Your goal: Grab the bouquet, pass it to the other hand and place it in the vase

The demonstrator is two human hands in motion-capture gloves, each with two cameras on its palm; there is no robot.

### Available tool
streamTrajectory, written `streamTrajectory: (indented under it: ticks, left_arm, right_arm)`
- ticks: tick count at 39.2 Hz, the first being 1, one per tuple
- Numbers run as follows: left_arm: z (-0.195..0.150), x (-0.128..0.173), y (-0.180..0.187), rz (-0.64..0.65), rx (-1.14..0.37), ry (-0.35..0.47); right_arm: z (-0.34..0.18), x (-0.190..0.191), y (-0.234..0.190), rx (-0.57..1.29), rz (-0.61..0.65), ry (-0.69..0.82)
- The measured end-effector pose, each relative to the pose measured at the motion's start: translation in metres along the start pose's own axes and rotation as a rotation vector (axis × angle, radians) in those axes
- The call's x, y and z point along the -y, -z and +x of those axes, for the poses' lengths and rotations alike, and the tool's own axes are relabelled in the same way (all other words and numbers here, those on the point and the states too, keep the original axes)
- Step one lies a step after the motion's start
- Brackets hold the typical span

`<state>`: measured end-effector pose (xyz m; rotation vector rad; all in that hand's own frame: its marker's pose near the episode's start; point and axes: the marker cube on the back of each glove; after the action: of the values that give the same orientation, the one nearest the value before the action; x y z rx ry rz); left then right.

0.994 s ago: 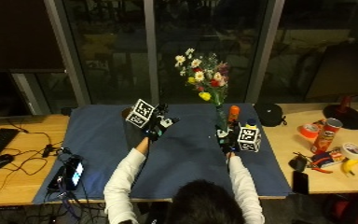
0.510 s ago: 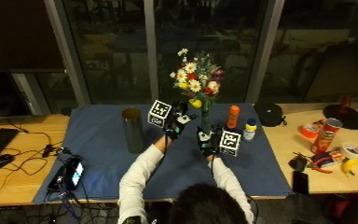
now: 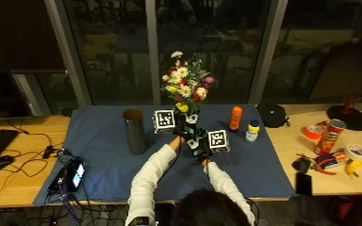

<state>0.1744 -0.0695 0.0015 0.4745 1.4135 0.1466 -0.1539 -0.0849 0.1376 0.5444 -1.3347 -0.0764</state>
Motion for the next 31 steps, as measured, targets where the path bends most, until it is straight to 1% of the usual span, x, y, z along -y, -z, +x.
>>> streamTrajectory:
  ticks: [1, 3, 4, 5, 7, 8, 11, 14, 16, 18, 19, 22, 25, 28, 31]
  left_arm:
    - [0.002, 0.003, 0.001, 0.016, -0.009, -0.043]
    - [0.015, 0.008, 0.004, 0.031, -0.080, -0.177]
    - [0.022, 0.011, 0.006, 0.036, -0.108, -0.229]
    - [0.025, 0.013, 0.009, 0.044, -0.103, -0.235]
    - [0.024, 0.019, 0.016, 0.065, -0.017, -0.150]
    - [0.026, 0.022, 0.020, 0.075, 0.014, -0.123]
    - [0.046, 0.034, 0.030, 0.105, 0.014, -0.167]
    - [0.062, 0.055, 0.046, 0.167, 0.110, -0.121]
    - [0.077, 0.070, 0.058, 0.214, 0.165, -0.110]
    - [0.096, 0.082, 0.069, 0.260, 0.191, -0.102]
    - [0.104, 0.088, 0.074, 0.282, 0.201, -0.099]
    - [0.124, 0.104, 0.090, 0.348, 0.233, -0.116]
    - [0.140, 0.117, 0.106, 0.404, 0.268, -0.136]
    - [0.149, 0.130, 0.123, 0.456, 0.302, -0.156]
    - [0.152, 0.144, 0.140, 0.501, 0.328, -0.163]
  right_arm:
    - [-0.001, -0.002, 0.001, -0.014, -0.033, 0.008]
    - [-0.014, -0.008, 0.005, -0.043, -0.090, 0.014]
    - [-0.021, -0.011, 0.009, -0.052, -0.115, 0.018]
    - [-0.024, -0.012, 0.012, -0.054, -0.135, 0.026]
    - [-0.010, -0.006, 0.016, -0.047, -0.162, 0.040]
    - [-0.001, -0.001, 0.017, -0.046, -0.167, 0.043]
    - [0.007, 0.007, 0.024, -0.059, -0.162, 0.046]
    - [-0.004, 0.013, 0.036, -0.113, -0.142, 0.026]
    - [-0.022, 0.013, 0.046, -0.181, -0.115, -0.050]
    - [-0.042, 0.012, 0.055, -0.243, -0.085, -0.138]
    - [-0.046, 0.013, 0.059, -0.250, -0.077, -0.160]
    - [-0.039, 0.028, 0.065, -0.207, -0.077, -0.134]
    - [-0.032, 0.041, 0.073, -0.218, -0.065, -0.121]
    - [-0.026, 0.053, 0.080, -0.171, -0.098, -0.070]
    - [-0.032, 0.056, 0.091, -0.172, -0.097, -0.087]
